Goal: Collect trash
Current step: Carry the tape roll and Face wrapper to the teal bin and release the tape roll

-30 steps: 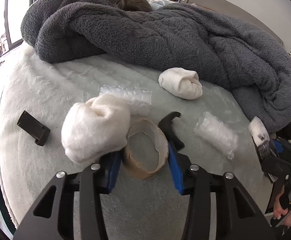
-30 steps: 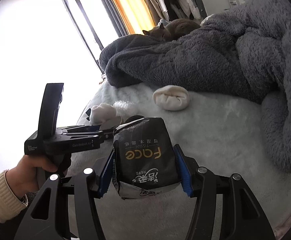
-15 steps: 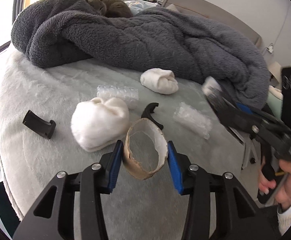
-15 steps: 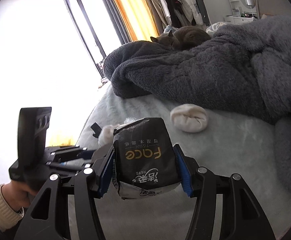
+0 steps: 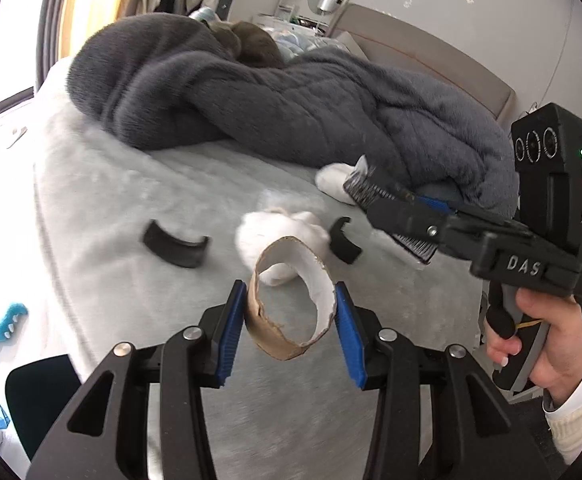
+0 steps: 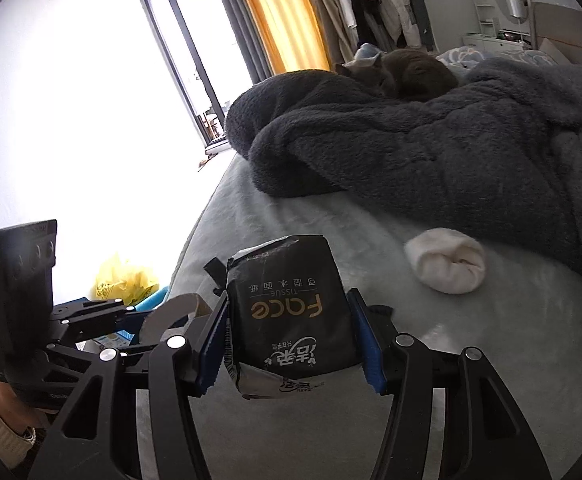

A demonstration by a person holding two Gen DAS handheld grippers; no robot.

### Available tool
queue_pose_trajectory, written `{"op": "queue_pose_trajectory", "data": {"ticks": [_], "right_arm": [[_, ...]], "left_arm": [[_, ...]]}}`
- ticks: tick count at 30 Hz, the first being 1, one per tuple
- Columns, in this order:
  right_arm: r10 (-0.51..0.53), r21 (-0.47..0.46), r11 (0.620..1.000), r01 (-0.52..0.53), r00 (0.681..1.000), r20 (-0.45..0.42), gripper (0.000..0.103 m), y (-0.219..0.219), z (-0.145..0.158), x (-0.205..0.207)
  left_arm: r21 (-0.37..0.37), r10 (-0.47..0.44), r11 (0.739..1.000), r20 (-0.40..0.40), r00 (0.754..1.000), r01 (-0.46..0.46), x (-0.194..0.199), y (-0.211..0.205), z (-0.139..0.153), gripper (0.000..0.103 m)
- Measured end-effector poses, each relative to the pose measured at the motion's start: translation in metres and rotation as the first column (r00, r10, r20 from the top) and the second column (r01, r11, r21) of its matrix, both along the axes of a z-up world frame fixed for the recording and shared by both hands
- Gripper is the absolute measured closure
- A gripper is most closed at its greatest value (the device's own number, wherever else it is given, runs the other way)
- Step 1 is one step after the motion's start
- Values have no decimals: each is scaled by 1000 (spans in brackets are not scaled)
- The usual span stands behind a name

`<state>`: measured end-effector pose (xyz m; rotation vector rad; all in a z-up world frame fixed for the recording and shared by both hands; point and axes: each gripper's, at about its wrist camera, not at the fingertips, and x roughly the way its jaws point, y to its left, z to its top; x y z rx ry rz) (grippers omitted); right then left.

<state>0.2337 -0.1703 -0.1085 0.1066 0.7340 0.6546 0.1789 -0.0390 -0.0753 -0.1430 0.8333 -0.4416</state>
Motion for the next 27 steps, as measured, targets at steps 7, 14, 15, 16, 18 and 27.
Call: {"op": "queue_pose_trajectory", "data": {"ticks": [7,14,15,16,18,27], "right_arm": [[44,-26,999,-44,999,1,46,44,1,1],[102,-44,994,-102,995,-1,46,88,1,-3],[109,-47,993,-109,994,2,46,94,2,-4],[117,-49,992,-116,993,5,46,100,3,-4],[132,-51,990,-131,991,10,46,112,5,-6],[202,-48,978,-201,979,20,46,169,12,-18]], "left_arm": [[1,66,998,18,998,-66,-10,44,3,56],[5,177,984,10,984,-177,-19,97,1,56],[9,192,981,4,981,-192,-18,104,-1,56],[14,204,979,-2,979,-203,-19,110,-3,56],[26,227,974,-17,974,-226,-22,123,-8,56],[91,315,947,-105,943,-307,-32,174,-40,56]]}}
